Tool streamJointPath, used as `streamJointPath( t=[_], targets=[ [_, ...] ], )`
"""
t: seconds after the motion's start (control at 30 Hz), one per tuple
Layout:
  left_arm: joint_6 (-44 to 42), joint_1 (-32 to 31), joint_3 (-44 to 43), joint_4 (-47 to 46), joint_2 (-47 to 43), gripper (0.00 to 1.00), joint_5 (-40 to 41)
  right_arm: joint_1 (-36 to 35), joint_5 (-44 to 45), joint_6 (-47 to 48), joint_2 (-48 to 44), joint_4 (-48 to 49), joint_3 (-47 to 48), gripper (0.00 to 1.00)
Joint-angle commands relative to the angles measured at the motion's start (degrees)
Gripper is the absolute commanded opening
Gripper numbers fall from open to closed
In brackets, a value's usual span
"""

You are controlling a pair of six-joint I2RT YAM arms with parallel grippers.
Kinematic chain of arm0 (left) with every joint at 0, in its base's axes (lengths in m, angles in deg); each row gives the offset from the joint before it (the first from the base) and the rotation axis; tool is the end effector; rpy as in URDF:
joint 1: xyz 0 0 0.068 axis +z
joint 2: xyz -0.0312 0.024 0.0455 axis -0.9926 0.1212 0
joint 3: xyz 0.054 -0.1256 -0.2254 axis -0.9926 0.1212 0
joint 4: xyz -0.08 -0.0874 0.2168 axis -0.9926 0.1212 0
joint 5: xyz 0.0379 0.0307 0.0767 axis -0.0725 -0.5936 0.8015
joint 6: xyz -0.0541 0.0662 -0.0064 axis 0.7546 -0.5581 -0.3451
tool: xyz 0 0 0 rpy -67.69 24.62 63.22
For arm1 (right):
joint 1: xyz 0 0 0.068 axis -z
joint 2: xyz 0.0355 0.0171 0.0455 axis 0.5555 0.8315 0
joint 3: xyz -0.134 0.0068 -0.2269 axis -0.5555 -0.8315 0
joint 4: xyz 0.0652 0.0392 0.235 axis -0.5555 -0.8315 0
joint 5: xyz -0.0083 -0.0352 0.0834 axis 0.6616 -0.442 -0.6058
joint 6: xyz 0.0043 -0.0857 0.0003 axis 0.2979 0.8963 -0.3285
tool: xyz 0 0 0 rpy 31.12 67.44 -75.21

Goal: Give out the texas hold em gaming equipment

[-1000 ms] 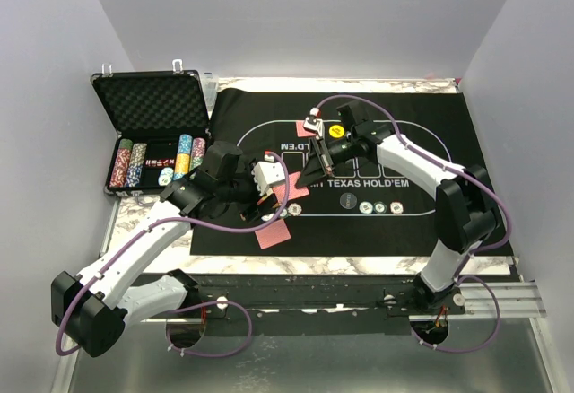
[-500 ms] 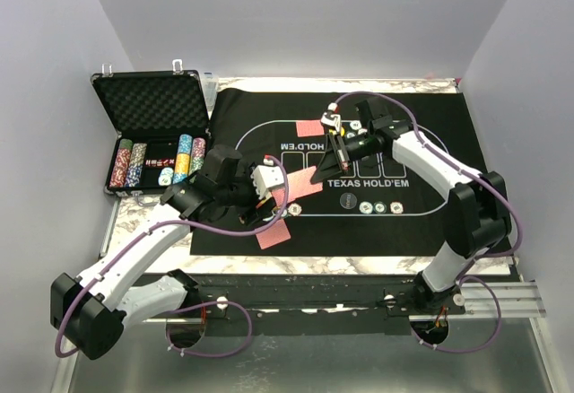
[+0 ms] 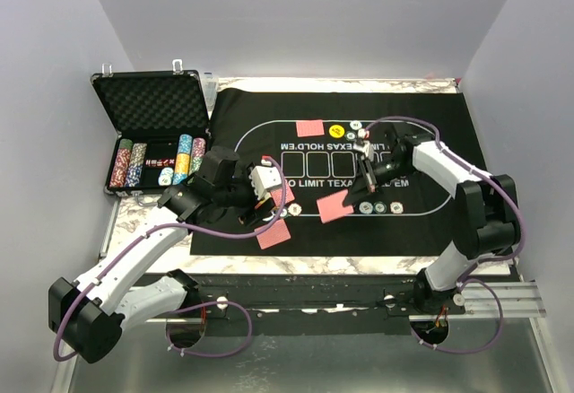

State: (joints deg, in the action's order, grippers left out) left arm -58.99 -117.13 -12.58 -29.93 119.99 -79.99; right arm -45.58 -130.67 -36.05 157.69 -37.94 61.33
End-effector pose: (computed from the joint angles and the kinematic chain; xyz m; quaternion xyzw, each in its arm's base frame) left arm 0.1703 -0.1542 0.2627 0.5273 0.7191 -0.2244 0.3930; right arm 0.2657 0.1258 0.2041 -0.1400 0.8301 0.5396 0.0153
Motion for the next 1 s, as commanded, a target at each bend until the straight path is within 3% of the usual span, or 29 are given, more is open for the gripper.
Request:
streamJointPath(
  t=[0.0, 0.27, 0.6, 0.77, 0.87, 0.97],
  targets=[
    [0.68, 0.47, -0.40, -2.09, -0.91, 0.00, -0.90, 0.23, 11.79, 2.61, 1.64, -1.22, -3.66, 0.01],
    [-0.03, 0.61, 0.19, -2.08, -1.45, 0.00, -0.57, 0.37, 22.84, -5.96, 4.65, 5.37, -8.40, 0.01],
    [0.33, 0.86, 0.50, -2.91, -1.42, 0.00, -0.77, 0.39, 35.72, -12.55, 5.02, 6.16, -9.67, 0.01],
    [0.24, 0.87, 0.28, -2.98, -0.96, 0.00, -0.87, 0.36, 40.27, -13.56, 5.60, 5.60, -9.19, 0.13],
    [0.08, 0.89, 0.19, -2.96, -0.83, 0.00, -0.78, 0.37, 42.57, -13.55, 5.86, 4.88, -8.51, 0.29],
    [-0.06, 0.88, 0.08, -2.91, -0.65, 0.00, -0.88, 0.39, 44.13, -13.87, 5.29, 4.14, -7.90, 0.35]
  ],
)
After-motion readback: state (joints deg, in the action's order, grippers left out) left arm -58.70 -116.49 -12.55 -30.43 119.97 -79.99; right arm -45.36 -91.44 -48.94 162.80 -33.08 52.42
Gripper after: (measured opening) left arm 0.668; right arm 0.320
